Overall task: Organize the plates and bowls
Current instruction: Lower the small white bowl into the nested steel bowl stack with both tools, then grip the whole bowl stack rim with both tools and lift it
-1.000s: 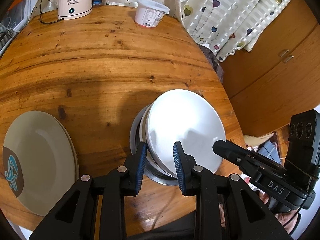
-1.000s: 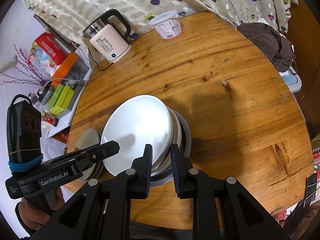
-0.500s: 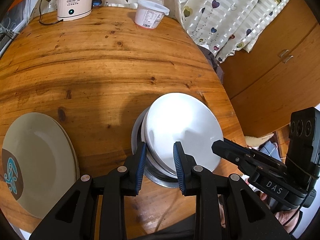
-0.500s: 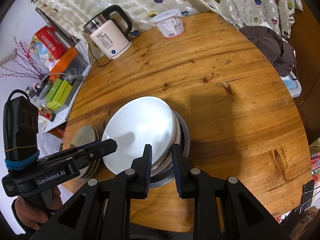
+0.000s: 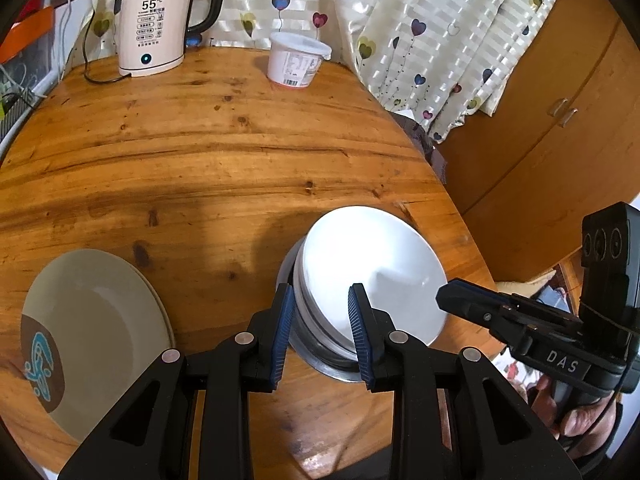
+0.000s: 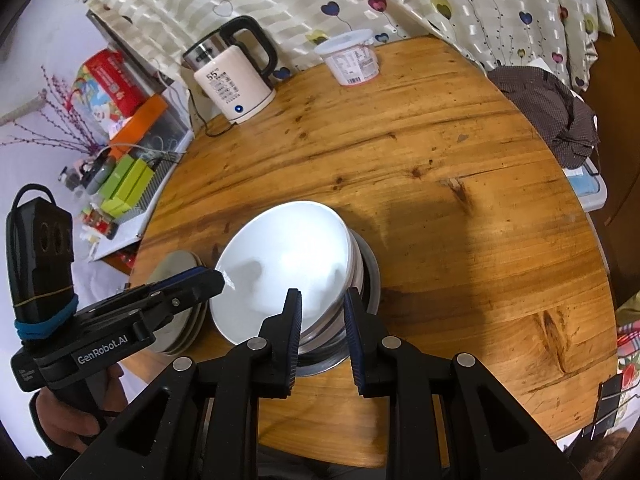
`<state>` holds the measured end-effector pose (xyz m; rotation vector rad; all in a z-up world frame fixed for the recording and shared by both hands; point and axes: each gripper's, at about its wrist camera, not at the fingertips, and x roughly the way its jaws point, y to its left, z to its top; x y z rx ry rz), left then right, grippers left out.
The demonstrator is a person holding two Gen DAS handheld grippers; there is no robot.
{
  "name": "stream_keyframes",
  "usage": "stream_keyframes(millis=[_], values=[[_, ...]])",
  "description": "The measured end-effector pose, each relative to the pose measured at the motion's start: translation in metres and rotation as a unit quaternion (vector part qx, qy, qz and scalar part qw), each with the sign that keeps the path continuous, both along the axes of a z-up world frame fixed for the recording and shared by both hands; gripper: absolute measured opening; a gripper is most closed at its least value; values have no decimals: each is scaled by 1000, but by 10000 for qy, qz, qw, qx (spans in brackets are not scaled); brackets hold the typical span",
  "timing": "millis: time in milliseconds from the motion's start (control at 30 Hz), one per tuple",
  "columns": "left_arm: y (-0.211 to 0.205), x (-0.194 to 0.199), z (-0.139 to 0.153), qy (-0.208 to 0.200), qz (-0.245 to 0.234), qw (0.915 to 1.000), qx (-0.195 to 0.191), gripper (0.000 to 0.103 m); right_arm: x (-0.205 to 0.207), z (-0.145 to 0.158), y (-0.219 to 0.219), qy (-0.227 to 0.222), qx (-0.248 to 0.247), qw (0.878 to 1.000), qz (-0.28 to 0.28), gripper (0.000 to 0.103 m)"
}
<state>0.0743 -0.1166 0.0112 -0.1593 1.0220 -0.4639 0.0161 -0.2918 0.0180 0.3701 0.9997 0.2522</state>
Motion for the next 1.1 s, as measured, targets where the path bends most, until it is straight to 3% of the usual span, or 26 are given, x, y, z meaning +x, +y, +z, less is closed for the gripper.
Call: stream_keyframes(millis=[200,667,1100], values=[[6,-4,0,-155,52,9999,-14,30,-4,-1,-7,-111,114,9999,-41,31],[17,-8,-4,-392,170,9991,17,30,-8,0,-24,-452,226,9987,-20,31],[31,-9,-20,-187,306,9993,-81,30,-11,-13,-43,-196,507,9983,-208,31]])
